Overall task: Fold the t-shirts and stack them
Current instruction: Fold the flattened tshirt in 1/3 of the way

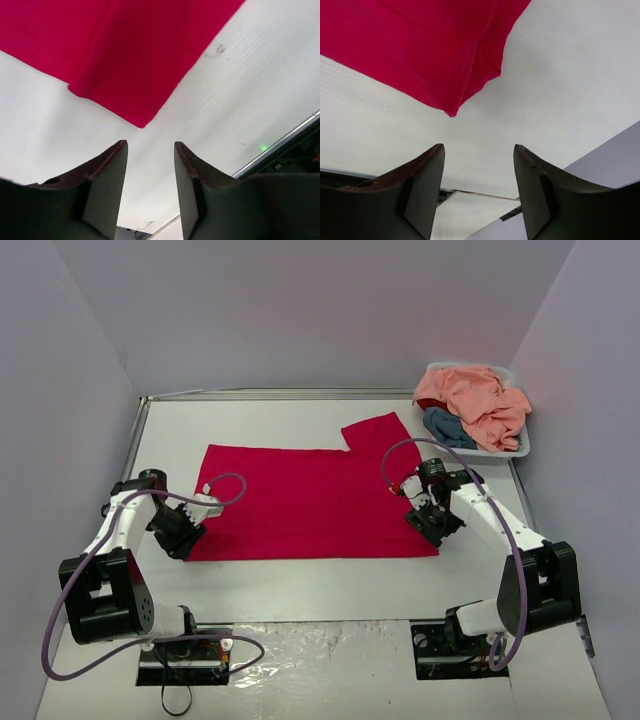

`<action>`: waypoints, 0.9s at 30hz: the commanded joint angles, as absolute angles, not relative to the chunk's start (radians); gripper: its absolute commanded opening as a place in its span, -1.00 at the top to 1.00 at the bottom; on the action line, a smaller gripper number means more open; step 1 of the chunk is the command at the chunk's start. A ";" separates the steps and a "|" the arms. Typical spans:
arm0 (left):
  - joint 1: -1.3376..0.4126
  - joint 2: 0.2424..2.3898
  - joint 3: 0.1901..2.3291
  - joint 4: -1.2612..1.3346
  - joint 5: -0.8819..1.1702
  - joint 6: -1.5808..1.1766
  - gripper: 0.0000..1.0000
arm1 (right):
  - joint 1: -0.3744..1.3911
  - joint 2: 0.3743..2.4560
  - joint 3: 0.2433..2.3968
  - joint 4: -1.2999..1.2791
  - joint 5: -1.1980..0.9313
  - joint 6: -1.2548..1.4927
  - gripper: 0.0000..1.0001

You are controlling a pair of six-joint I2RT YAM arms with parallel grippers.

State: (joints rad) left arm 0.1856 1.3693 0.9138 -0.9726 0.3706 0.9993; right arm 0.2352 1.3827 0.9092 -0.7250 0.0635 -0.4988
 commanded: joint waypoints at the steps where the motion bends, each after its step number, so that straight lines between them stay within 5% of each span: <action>1: 0.190 1.328 0.916 -1.051 0.403 1.065 0.16 | 0.230 1.358 0.902 -0.793 0.080 -0.514 -0.09; 6: 0.190 1.313 0.936 -1.083 0.385 1.077 0.03 | 0.230 1.345 0.949 -0.818 0.103 -0.525 -0.16; 13: 0.195 1.287 1.035 -1.000 0.350 0.967 -0.43 | 0.230 1.353 1.135 -0.857 0.072 -0.522 -0.19; 15: 0.201 1.287 1.078 -0.930 0.350 0.902 -0.88 | 0.230 1.371 1.210 -0.856 0.042 -0.523 -0.25; 27: 0.227 1.692 1.549 -0.962 0.655 0.684 -0.89 | 0.230 1.597 1.424 -0.779 -0.228 -0.511 -0.27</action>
